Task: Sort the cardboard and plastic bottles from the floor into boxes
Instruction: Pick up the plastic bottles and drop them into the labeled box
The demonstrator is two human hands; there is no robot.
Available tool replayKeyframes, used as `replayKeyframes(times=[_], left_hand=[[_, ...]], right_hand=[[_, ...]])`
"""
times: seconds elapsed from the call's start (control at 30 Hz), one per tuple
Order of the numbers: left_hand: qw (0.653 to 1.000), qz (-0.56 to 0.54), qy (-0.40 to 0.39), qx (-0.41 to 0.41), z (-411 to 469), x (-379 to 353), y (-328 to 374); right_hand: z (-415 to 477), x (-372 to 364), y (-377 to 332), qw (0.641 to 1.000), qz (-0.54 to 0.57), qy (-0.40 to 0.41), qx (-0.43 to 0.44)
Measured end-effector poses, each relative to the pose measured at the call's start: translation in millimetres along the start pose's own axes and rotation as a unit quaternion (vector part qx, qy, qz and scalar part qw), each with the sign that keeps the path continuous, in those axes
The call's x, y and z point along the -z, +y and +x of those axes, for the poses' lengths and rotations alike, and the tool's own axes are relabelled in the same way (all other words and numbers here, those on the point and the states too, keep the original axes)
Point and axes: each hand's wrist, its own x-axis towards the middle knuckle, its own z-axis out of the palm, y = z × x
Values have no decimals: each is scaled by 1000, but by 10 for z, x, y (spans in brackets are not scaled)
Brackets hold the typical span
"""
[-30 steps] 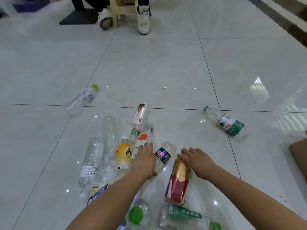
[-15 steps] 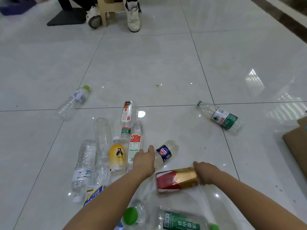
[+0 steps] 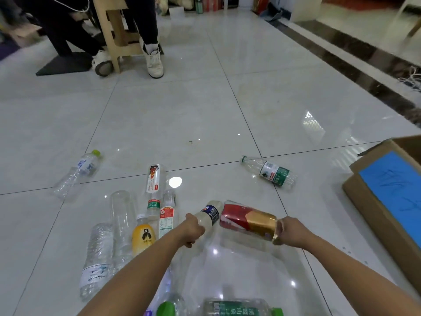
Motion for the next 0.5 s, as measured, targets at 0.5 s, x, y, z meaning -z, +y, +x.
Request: replayKeyframes(times=[0.5], left_hand=[[962,-23,-124,-244,-658,-1265,3027]], right_hand=[[-1178,1253,1285,587,747,246,-189]])
